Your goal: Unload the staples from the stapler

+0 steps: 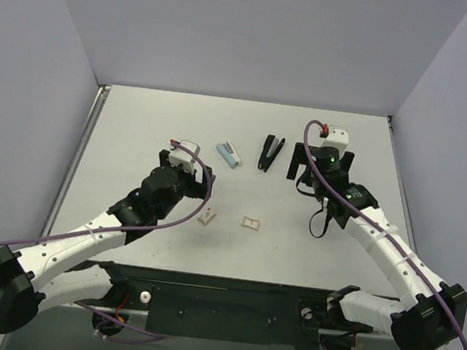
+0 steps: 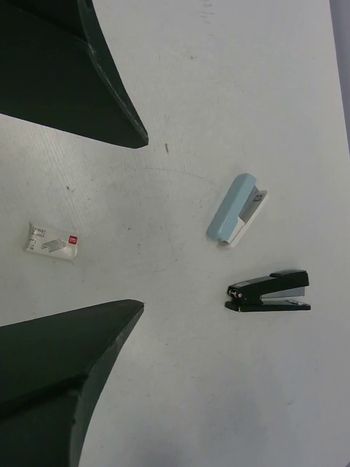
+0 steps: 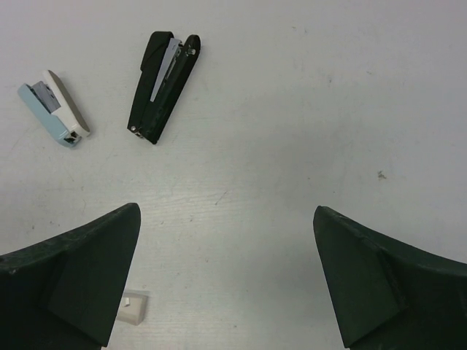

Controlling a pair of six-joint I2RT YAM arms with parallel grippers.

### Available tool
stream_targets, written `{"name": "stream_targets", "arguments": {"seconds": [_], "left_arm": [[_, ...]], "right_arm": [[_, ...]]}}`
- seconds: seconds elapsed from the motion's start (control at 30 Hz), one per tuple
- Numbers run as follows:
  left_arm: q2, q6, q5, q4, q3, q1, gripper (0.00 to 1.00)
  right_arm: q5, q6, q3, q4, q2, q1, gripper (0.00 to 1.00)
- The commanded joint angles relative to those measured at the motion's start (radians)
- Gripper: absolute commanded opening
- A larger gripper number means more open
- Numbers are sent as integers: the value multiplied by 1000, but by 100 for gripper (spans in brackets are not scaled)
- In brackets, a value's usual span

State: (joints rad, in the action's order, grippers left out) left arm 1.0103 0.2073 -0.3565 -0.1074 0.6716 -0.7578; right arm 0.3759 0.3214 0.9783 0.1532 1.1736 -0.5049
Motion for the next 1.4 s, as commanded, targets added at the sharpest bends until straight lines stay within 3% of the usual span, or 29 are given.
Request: {"name": "stream_targets", "arguments": {"seconds": [0.0, 0.37, 0.57, 0.83, 1.0, 1.37], "left_arm": [[17, 23, -36, 0, 55, -2, 96], [88, 90, -97, 49, 134, -2, 96], [230, 145, -214, 181, 276, 9, 96], [445, 228, -200, 262, 448, 41, 96], [525, 334, -84, 256, 503, 100, 95], [753, 636, 146, 253, 598, 255, 82]], "right_arm": [[-96, -5, 45, 13, -60, 3, 100], [-80, -21, 48, 69, -45, 3, 100], [-101, -22, 16, 63, -22, -7, 100], [-83, 2, -41, 46, -25, -12, 100], [-107, 18, -72, 46, -25, -15, 100], [-137, 30, -87, 48, -8, -37, 99]]}}
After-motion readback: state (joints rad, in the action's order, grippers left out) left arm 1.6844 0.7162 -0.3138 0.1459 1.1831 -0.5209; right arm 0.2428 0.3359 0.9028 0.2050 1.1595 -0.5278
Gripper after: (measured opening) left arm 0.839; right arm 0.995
